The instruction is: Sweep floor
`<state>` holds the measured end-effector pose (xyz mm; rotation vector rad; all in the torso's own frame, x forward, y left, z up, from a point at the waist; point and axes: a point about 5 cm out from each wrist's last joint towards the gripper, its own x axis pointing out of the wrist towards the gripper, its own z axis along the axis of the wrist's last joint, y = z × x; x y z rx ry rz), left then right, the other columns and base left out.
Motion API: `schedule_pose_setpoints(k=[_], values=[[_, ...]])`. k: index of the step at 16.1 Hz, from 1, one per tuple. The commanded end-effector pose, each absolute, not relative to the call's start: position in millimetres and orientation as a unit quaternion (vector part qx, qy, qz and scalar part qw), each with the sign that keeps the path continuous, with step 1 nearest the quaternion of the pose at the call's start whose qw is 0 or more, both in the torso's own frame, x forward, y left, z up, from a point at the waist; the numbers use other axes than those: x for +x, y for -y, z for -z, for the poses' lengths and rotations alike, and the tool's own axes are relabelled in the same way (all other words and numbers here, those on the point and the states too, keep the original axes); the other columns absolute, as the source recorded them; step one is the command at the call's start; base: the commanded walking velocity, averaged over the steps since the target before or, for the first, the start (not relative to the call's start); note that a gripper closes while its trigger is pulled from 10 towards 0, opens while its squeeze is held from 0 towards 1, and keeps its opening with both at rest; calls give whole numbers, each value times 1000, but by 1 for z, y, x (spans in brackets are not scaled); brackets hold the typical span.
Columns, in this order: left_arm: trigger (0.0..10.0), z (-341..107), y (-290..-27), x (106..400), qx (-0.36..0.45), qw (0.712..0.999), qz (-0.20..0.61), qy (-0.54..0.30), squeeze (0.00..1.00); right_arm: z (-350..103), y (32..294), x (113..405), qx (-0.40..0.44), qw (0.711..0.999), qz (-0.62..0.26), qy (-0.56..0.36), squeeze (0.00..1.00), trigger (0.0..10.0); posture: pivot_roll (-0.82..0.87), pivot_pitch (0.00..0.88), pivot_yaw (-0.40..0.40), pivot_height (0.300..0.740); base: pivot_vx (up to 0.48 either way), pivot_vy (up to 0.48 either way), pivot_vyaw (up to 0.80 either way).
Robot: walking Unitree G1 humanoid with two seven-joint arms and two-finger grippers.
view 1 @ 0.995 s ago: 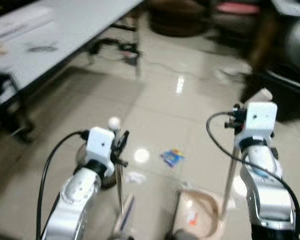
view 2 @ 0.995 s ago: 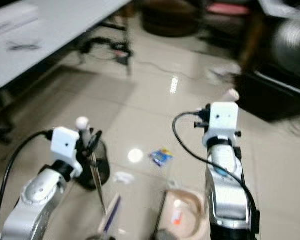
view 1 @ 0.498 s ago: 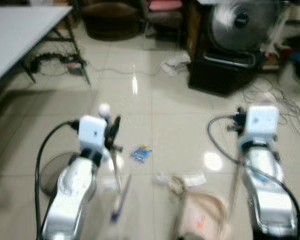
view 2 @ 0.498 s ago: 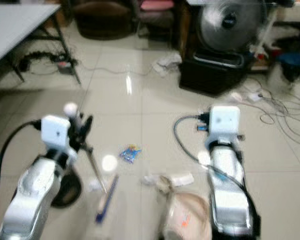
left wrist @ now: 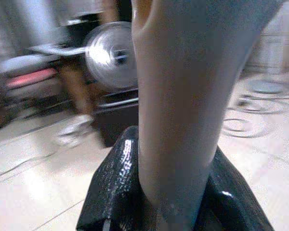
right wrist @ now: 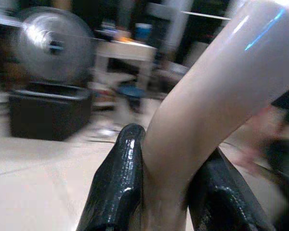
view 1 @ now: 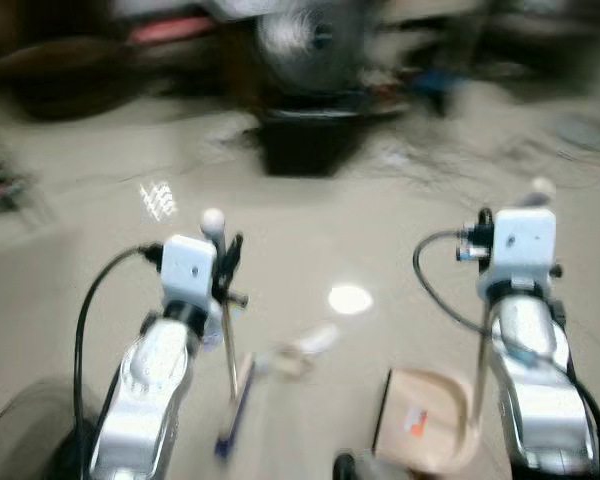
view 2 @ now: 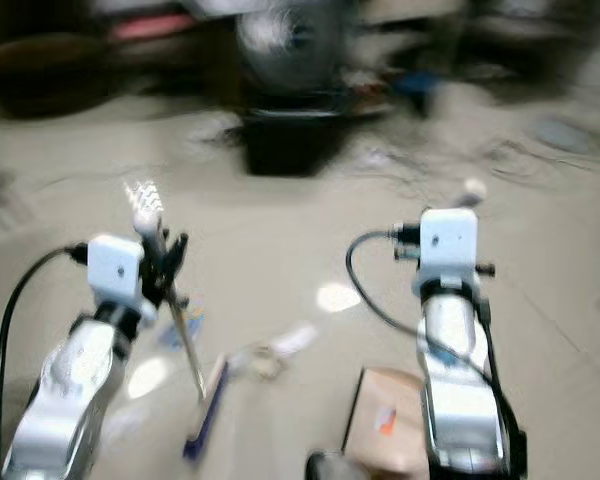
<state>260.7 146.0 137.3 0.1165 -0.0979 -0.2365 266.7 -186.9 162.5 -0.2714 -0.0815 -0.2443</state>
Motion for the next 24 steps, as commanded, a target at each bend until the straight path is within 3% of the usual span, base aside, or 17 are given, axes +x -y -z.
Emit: schedule_pose_setpoints(k=[1, 9, 15, 24], values=[[10000, -147, -144, 262, 58, 989, 114, 76, 0, -165, 189, 269, -131, 981, 130, 52, 0, 10000, -57, 64, 33, 740, 319, 0, 0], [10000, -151, -148, 268, 68, 990, 86, 89, 0, -169, 184, 281, -142, 982, 98, 82, 0, 10000, -52, 61, 33, 740, 329, 0, 0], [10000, -152, -155, 269, 77, 991, 66, 91, 0, -167, 178, 286, -134, 985, 73, 83, 0, 10000, -47, 57, 29, 740, 329, 0, 800], [10000, -151, -152, 274, 87, 989, 76, 90, 0, -153, 175, 284, -99, 991, 55, 73, 0, 10000, -46, 57, 43, 740, 329, 0, 0]])
